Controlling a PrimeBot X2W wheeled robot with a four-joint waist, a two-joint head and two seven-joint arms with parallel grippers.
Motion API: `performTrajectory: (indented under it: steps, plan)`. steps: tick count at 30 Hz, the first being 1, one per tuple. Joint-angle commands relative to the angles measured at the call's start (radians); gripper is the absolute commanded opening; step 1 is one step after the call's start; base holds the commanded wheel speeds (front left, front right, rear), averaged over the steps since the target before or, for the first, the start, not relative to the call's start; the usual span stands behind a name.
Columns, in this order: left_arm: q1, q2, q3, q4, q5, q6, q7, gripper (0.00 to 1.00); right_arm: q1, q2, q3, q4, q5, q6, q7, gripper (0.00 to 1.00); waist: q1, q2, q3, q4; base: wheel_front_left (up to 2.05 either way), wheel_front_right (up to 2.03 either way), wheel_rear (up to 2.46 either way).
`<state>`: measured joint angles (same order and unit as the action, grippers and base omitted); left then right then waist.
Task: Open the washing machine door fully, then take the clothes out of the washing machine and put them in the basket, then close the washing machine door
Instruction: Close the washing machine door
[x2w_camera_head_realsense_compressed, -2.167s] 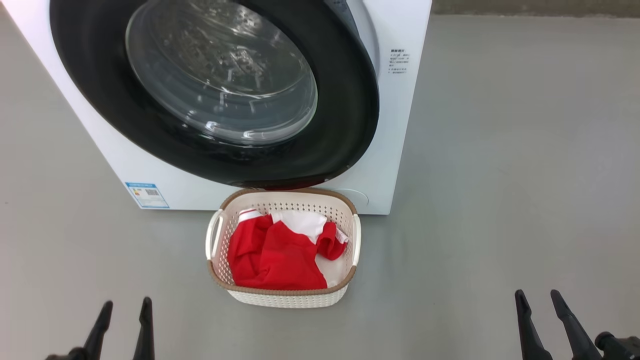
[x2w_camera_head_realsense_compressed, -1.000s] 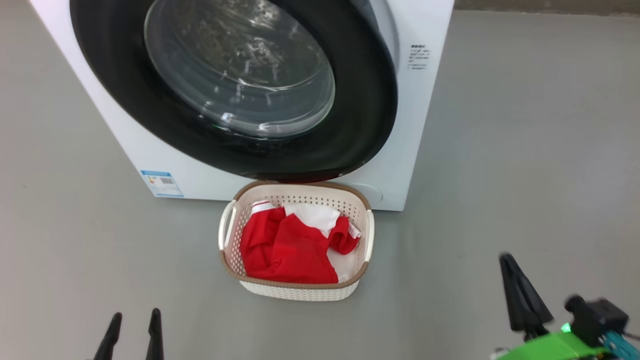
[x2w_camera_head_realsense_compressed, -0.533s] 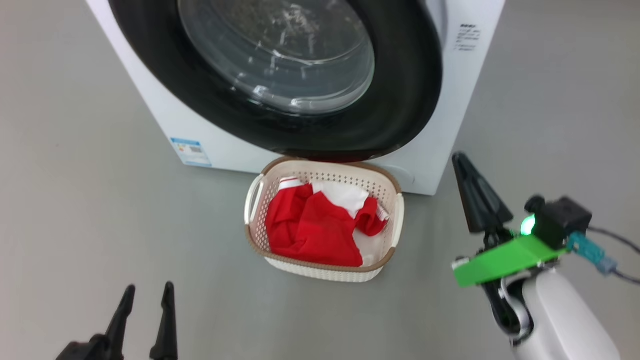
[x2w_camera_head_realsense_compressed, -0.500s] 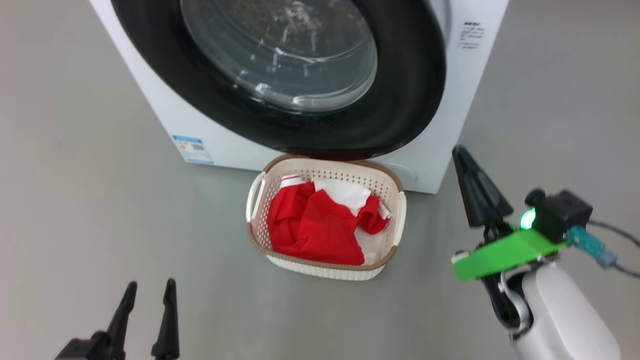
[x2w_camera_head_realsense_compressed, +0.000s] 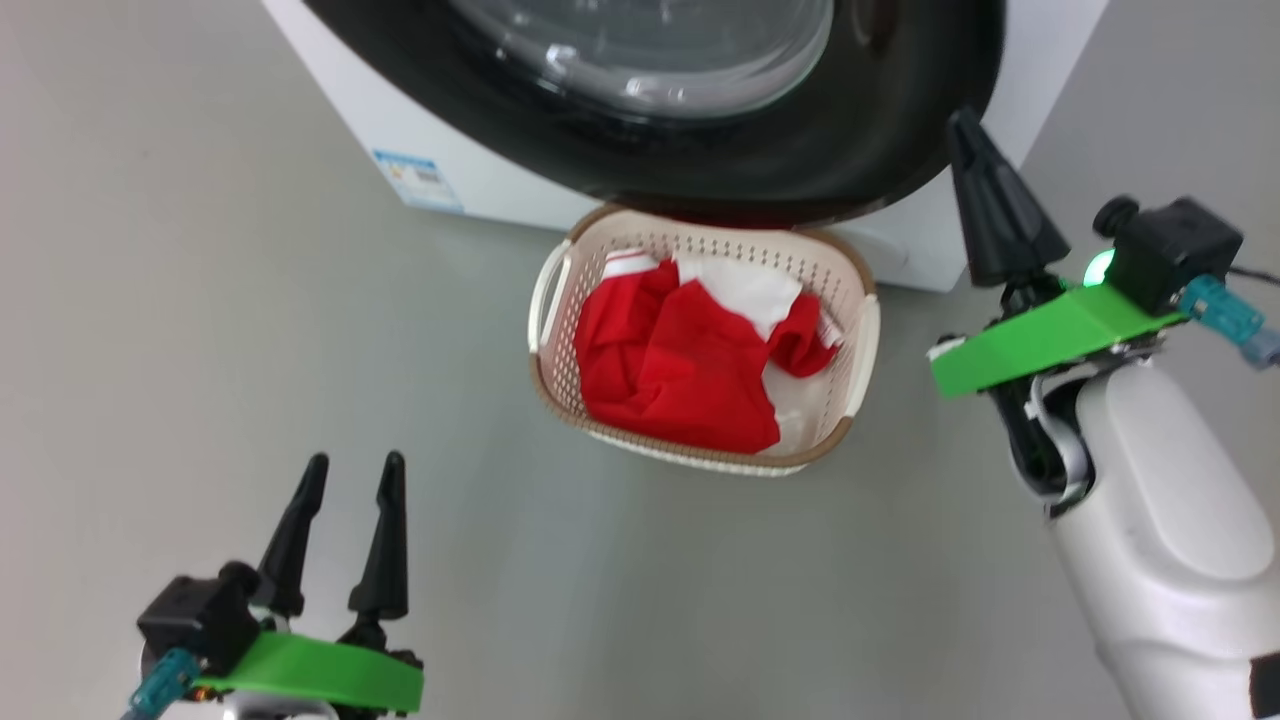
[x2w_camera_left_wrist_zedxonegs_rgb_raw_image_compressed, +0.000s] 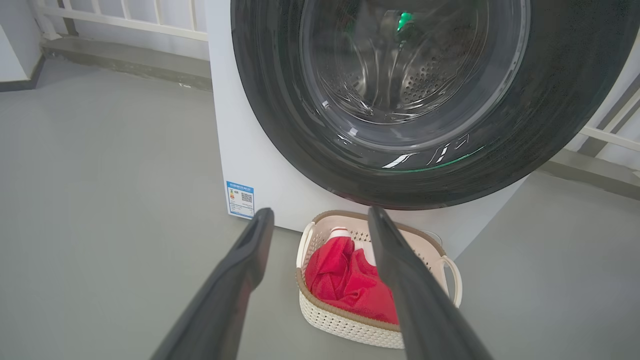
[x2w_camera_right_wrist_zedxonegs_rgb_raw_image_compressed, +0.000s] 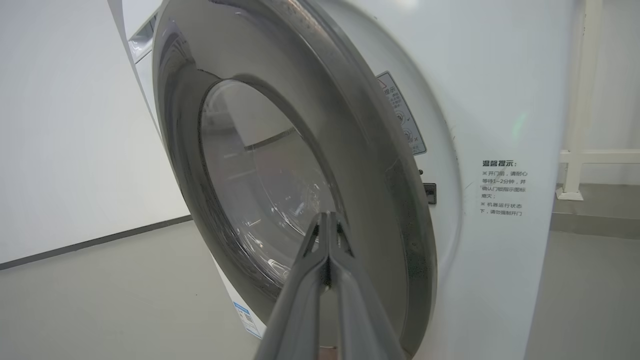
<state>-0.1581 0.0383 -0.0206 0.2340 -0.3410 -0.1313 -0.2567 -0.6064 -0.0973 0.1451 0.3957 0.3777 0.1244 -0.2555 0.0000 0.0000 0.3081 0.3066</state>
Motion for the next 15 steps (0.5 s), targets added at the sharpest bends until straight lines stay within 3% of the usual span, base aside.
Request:
performTrajectory:
  steps: [1,15]
  plan:
    - [-0.037,0.012,0.021,-0.019,-0.015,0.001,-0.005,1.0,-0.044,0.003,0.011,-0.013,-0.005,0.006,-0.006,0.0,0.0,0.0,0.072,0.041,0.0,0.0,0.0]
    - [-0.124,0.012,-0.028,-0.02,-0.057,0.001,-0.005,1.0,-0.202,0.005,-0.032,0.028,-0.007,0.006,-0.006,0.0,0.0,0.0,0.187,0.073,0.0,0.0,0.0]
